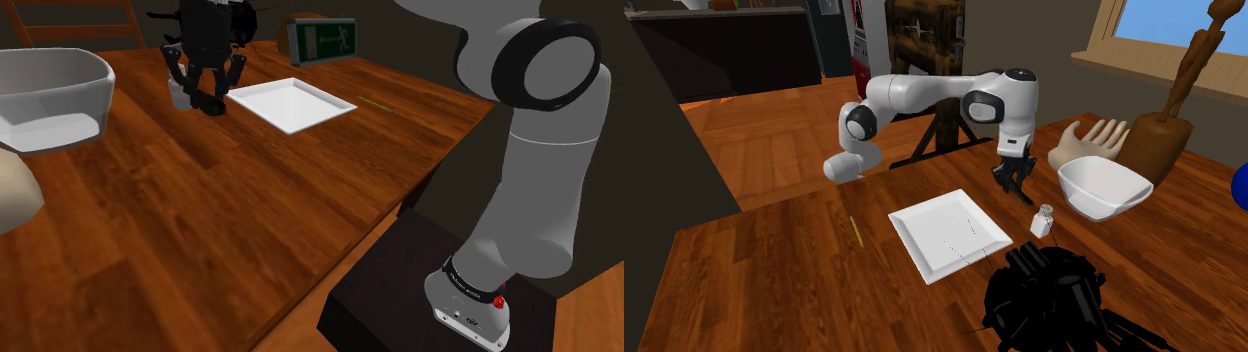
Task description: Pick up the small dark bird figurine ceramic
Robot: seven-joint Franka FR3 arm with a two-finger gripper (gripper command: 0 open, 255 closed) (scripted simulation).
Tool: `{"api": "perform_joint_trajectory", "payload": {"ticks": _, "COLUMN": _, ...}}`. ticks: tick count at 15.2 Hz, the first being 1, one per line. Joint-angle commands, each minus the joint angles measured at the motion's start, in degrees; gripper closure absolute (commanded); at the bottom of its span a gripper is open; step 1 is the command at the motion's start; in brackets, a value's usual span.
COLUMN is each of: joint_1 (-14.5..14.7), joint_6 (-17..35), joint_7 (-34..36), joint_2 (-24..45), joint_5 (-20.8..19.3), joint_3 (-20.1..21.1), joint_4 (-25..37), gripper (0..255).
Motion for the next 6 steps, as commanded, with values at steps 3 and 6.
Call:
{"api": "perform_joint_trajectory", "payload": {"ticks": 3, "joint_1": 1.00, "joint_6": -4.18, "joint_7": 0.47, "joint_2": 1.84, "joint_5": -0.75, "joint_3": 0.02, "joint_4": 5.97, "gripper": 255}}
{"api": "perform_joint_trajectory", "payload": {"ticks": 6, "joint_1": 1.38, "joint_6": -5.51, "joint_7": 0.61, "joint_2": 2.55, "joint_5": -1.03, "joint_3": 0.00, "joint_4": 8.00, "gripper": 255}}
